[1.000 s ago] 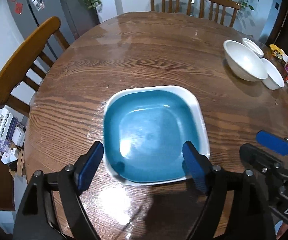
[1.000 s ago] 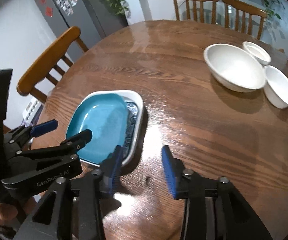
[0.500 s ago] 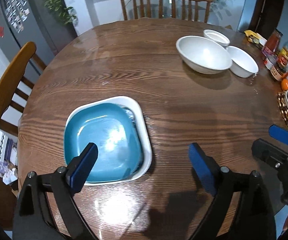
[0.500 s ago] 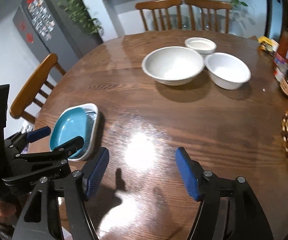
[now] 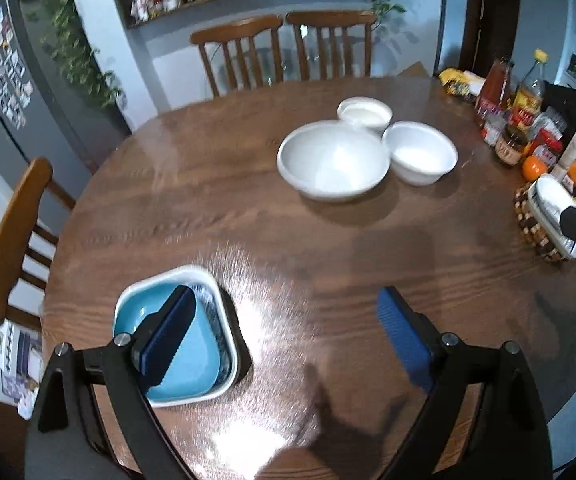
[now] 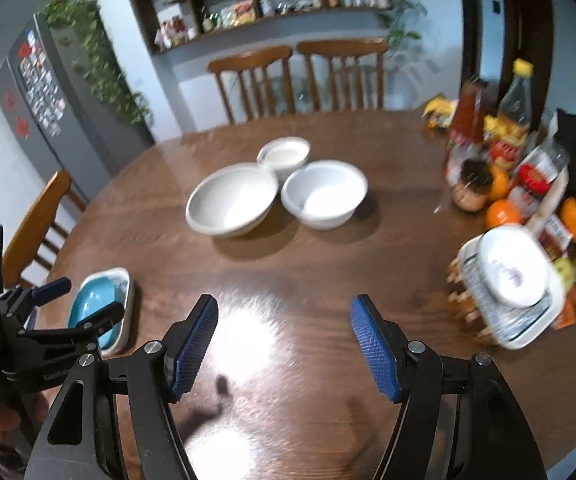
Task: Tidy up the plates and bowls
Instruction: 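Move the left gripper away from the stack toward the large white bowl, then grip the rim of the large white bowl with the left gripper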
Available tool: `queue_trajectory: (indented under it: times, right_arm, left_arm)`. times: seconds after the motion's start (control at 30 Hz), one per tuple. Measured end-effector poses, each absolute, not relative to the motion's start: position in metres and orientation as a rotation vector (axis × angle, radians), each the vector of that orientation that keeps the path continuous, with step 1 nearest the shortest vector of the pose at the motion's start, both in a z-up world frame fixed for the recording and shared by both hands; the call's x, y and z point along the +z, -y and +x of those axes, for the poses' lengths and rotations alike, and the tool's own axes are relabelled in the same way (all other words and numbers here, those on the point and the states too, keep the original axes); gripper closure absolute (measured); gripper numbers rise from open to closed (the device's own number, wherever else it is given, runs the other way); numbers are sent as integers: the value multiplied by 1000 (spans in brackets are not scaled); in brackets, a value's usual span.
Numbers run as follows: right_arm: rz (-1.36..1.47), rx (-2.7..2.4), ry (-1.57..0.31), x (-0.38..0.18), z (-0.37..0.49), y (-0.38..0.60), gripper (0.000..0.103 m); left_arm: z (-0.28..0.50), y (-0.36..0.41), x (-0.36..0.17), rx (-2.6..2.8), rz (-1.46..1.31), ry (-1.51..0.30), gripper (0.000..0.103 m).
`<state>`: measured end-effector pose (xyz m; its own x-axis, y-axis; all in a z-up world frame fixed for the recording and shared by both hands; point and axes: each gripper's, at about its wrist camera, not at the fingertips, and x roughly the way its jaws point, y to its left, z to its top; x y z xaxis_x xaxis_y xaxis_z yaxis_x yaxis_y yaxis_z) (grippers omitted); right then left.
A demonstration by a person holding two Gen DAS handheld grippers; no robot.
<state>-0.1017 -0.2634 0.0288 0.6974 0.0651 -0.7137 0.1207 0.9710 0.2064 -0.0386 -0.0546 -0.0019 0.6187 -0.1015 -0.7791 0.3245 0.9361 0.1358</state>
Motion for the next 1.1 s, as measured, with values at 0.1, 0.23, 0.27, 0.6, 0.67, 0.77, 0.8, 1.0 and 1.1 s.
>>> queue_trajectory:
  times: [0.1,0.23,0.27,0.6,0.67,0.77,0.8,1.0,1.1]
  right_arm:
    - [236,-47,-766,45,-103,273,33]
    - [230,-34,-737,63,-98,282,33]
    - [226,-30,-730,67,-96,285,33]
    - [225,-7,-698,94,-60,299,33]
    - [230,-5,-698,97,-50,300,33]
    - [247,2,-708,93,-31,303,33]
    - [250,2,-713,91,-26,303,33]
    - [295,21,-767,65,8,304,33]
    - [305,35,-796,51,21,300,33]
  left_arm:
    - [-38,66,14,-261,280,-831,11]
    - [-36,79,32,-274,298,-777,11]
    - [-35,81,36,-277,301,-766,10]
    - [-8,97,69,-248,336,-654,10]
    - [3,97,70,-242,328,-646,10]
    - [19,96,66,-230,322,-654,9]
    - [28,97,63,-221,324,-664,9]
    - [64,103,39,-215,320,-722,9]
    - [81,103,21,-214,316,-768,9]
